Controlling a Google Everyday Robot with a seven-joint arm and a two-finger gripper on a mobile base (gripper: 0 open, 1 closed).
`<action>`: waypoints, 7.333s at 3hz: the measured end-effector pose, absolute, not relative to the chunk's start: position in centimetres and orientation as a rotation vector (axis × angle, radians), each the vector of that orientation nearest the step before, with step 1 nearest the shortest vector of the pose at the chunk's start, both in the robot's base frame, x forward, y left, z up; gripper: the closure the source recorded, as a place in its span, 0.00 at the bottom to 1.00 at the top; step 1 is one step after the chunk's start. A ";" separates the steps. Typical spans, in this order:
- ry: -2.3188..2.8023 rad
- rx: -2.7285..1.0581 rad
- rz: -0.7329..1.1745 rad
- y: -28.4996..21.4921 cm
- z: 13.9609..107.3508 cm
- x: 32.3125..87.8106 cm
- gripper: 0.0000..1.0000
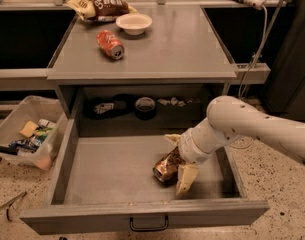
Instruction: Pick orange can from top drawer and place on counter
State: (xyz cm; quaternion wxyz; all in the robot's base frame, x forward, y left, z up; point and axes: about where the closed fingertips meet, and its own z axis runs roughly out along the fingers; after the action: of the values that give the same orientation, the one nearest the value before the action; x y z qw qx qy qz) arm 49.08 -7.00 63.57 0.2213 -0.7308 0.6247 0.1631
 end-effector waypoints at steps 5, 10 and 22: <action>1.719 -2.092 0.569 -6.6 60.6 49.8 0.39; 1.635 -1.925 0.642 -8.6 72.9 50.5 1.00; 1.779 -1.582 0.192 -12.5 85.5 77.2 1.00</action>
Offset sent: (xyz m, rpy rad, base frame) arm 0.0060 0.0016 -0.0171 -0.0066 0.0276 0.0344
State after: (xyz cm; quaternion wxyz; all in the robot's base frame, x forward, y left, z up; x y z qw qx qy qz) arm 77.21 -12.51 85.46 0.3677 -0.6158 0.6928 0.0748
